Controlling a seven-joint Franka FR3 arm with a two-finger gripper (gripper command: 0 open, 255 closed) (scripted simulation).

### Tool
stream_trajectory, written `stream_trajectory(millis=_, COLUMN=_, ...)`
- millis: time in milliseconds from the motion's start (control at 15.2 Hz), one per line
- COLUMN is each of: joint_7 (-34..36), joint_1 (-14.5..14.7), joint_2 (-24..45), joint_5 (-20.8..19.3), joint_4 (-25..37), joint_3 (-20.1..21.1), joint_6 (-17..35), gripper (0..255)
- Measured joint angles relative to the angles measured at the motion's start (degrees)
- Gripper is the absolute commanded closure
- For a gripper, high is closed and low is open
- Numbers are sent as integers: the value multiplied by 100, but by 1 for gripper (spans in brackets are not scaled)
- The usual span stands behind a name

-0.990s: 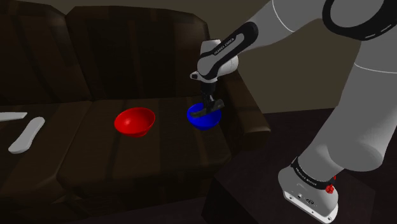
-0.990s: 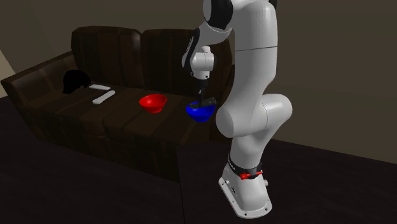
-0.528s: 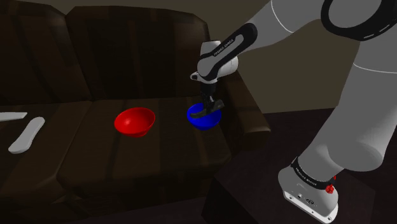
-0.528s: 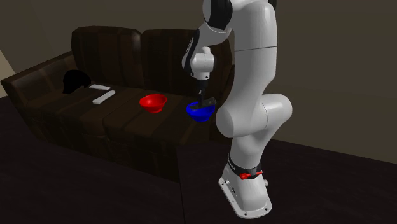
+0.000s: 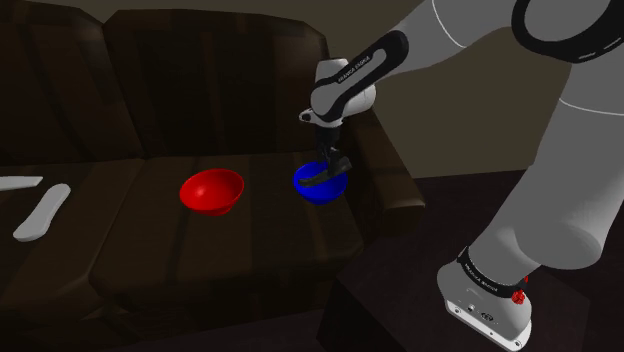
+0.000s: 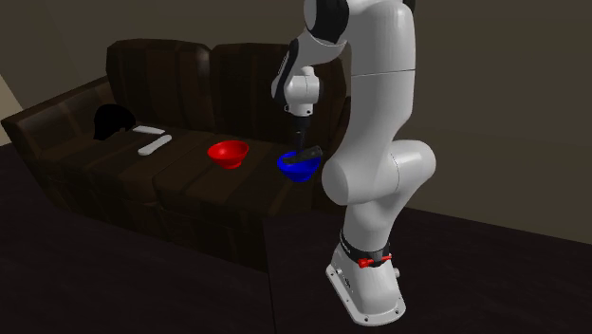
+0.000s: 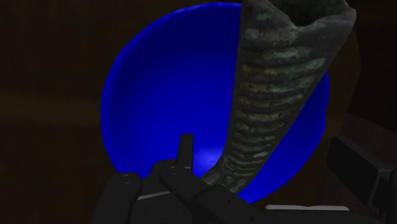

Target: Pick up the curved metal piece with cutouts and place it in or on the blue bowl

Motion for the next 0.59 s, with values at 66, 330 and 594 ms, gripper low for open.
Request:
stream_trajectory(millis=66, joint_7=13, joint_1=-8, joint_2=-89, joint_5=-33, joint_4=93, joint_3=-18, joint_6=-175, gripper=0)
stream_trajectory(millis=330, joint_7=41, joint_1=-20, joint_2=-249, joint_5=-90, joint_4=245, joint_3=-46, joint_6=-491, gripper=0)
stream_trajectory(millis=594, joint_7=41, joint_1=-21, joint_2=-263, joint_5=-95, joint_4=250, joint_3=-49, joint_6=-514, gripper=0)
